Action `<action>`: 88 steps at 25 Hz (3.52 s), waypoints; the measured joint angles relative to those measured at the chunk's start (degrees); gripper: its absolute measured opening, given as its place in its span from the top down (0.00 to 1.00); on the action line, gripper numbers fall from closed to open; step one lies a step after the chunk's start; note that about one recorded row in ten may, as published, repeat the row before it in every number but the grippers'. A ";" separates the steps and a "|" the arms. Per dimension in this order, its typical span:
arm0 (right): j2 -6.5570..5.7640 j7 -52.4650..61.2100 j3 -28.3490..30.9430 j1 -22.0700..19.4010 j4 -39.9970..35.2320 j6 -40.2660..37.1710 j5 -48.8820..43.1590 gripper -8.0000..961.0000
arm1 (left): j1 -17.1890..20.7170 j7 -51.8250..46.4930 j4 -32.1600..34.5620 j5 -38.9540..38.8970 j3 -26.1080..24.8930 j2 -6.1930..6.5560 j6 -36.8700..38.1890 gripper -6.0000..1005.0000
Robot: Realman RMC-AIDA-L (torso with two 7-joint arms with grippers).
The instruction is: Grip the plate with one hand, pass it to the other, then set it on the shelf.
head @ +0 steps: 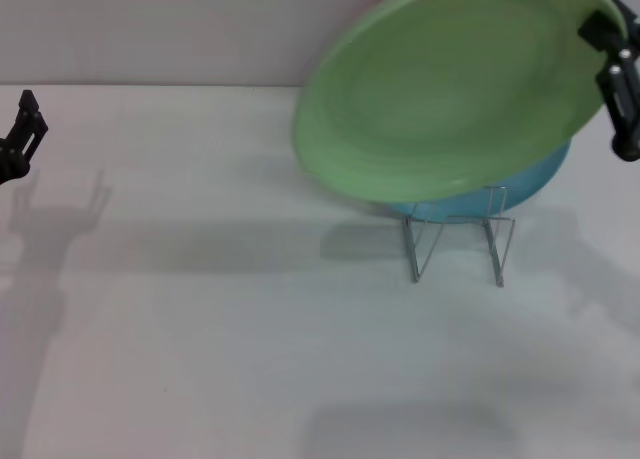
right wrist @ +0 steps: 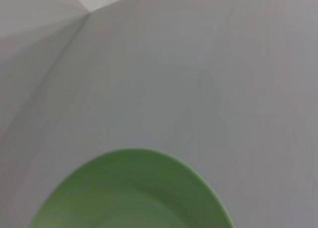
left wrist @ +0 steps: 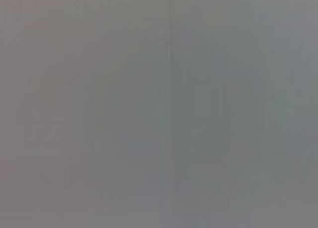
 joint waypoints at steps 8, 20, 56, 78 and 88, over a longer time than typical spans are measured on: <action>0.05 -0.43 7.42 0.29 -1.64 0.97 -3.32 0.96 | 0.12 -0.08 -0.96 0.01 0.12 0.01 -0.36 0.14; 0.13 -0.05 14.12 0.80 -3.46 0.86 -8.63 0.96 | -0.49 -0.21 -2.15 0.40 0.21 0.01 -1.73 0.14; 0.31 -7.20 17.85 6.63 -13.37 -4.85 -16.69 0.96 | -2.22 -0.21 -4.27 0.52 1.44 0.10 -2.24 0.14; 0.32 -5.27 17.80 7.72 -19.82 1.11 -16.65 0.41 | -3.31 -0.21 -5.04 0.47 1.20 0.10 -3.69 0.14; 0.02 -5.33 17.42 11.09 -23.32 -0.27 -16.97 0.22 | -4.52 -0.21 -6.51 0.26 1.41 0.01 -3.93 0.14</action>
